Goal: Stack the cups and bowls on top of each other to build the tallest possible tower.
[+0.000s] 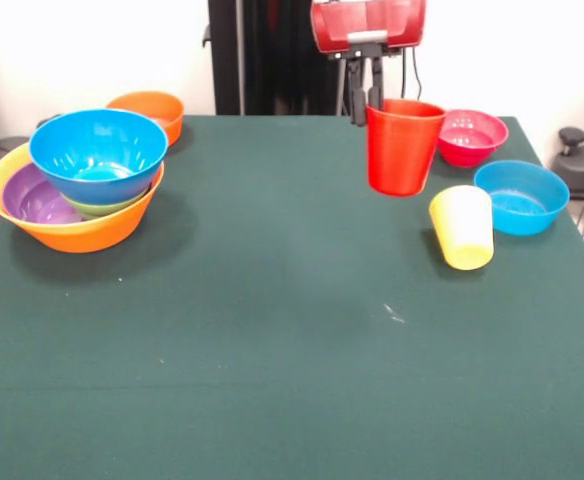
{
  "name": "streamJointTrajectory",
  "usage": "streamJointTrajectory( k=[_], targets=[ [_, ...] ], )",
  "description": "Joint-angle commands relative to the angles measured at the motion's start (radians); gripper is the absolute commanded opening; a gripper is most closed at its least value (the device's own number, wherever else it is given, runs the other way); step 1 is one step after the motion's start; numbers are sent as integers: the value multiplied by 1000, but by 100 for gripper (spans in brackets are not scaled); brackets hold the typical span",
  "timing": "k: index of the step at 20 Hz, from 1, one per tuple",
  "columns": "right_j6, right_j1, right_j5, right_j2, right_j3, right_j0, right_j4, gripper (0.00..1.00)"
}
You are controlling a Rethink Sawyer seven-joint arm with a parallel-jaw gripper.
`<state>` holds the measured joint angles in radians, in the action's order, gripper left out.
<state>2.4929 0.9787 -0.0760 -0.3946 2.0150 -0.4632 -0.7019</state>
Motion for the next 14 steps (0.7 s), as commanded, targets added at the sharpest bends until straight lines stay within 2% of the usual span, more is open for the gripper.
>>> streamJointTrajectory(
  k=[1, 4, 8, 11, 14],
  targets=[
    [-323, 32, -180, -235, 72, -88, -49, 0],
    [-361, 43, -219, -318, 86, -157, -29, 0],
    [-450, 61, -294, -452, 100, -280, 13, 0],
    [-535, 74, -383, -565, 91, -374, 86, 0],
    [-594, 109, -462, -645, 63, -428, 156, 0]
  ],
)
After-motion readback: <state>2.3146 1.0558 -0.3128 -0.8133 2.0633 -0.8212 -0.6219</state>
